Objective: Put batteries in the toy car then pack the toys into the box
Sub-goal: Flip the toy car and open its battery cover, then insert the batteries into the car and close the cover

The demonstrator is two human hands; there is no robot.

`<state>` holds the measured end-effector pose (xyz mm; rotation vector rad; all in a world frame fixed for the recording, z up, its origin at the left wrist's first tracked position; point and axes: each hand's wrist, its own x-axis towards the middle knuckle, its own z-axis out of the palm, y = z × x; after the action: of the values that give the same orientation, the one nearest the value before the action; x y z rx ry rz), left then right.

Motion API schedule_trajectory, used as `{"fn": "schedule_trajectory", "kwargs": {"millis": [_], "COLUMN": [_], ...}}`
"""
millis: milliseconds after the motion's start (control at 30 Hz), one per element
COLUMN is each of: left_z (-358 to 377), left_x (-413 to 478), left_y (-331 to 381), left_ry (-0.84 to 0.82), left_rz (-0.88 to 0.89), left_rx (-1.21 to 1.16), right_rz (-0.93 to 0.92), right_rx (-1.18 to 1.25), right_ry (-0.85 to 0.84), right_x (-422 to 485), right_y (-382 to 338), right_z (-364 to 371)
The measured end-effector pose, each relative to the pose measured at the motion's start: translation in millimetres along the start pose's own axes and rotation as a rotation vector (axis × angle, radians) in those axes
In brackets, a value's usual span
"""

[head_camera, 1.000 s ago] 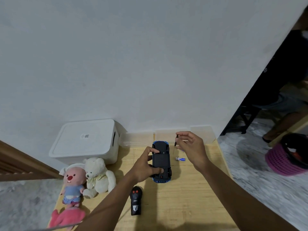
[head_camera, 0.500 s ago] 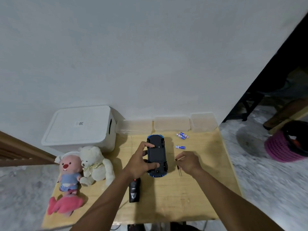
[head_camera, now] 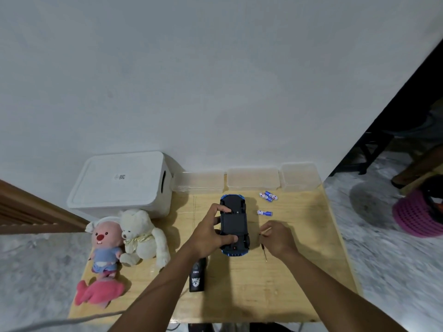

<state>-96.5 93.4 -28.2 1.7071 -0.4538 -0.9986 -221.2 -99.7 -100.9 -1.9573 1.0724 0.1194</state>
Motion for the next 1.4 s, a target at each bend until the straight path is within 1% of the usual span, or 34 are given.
{"fn": "schedule_trajectory", "kwargs": {"millis": [67,133,167,267,333,433,633,800,867,1100,1267,1400], "left_z": [0.3,0.5,0.9,3.6,5.4,7.9,12.6,13.6,13.3,13.3,12.9,12.3], "left_x": [1.0,2.6,3.4,5.7,6.6,6.9,7.8,8.0,8.3,8.0,5.4,3.1], "left_y": [1.3,2.4,3.1,6.2,7.8,9.1,8.9,7.1,6.4,2.8,0.1,-5.2], "left_ry": [-0.006,-0.006,-0.004,0.002,-0.003,-0.013,-0.019,-0.015,-0.01,-0.006,-0.006,-0.015], "left_rz": [-0.005,-0.009,-0.009,0.0,0.01,0.025,0.037,0.046,0.057,0.087,0.094,0.073], "left_rx": [0.005,0.012,0.014,0.018,0.024,0.033,0.048,0.036,0.026,-0.004,-0.008,-0.013], "right_rz": [-0.061,-0.176,-0.244,-0.416,-0.461,-0.458,-0.433,-0.336,-0.302,-0.274,-0.129,-0.044], "right_rx": [0.099,0.212,0.24,0.21,0.144,0.085,0.125,0.186,0.224,0.299,0.442,0.502], "right_ry": [0.071,0.149,0.161,0.088,0.002,-0.055,0.017,0.037,0.019,-0.07,-0.193,-0.198], "right_x": [-4.5,-12.5,-17.7,-33.5,-39.0,-40.3,-37.5,-34.8,-33.6,-31.1,-30.1,-21.2], "right_y": [-7.9,-21.1,-28.4,-46.1,-53.5,-58.2,-59.1,-65.3,-68.2,-73.8,-79.2,-69.9], "right_z": [-11.0,-25.1,-32.2,-47.7,-51.5,-48.8,-34.5,-30.1,-31.9,-39.9,-49.4,-66.9]}}
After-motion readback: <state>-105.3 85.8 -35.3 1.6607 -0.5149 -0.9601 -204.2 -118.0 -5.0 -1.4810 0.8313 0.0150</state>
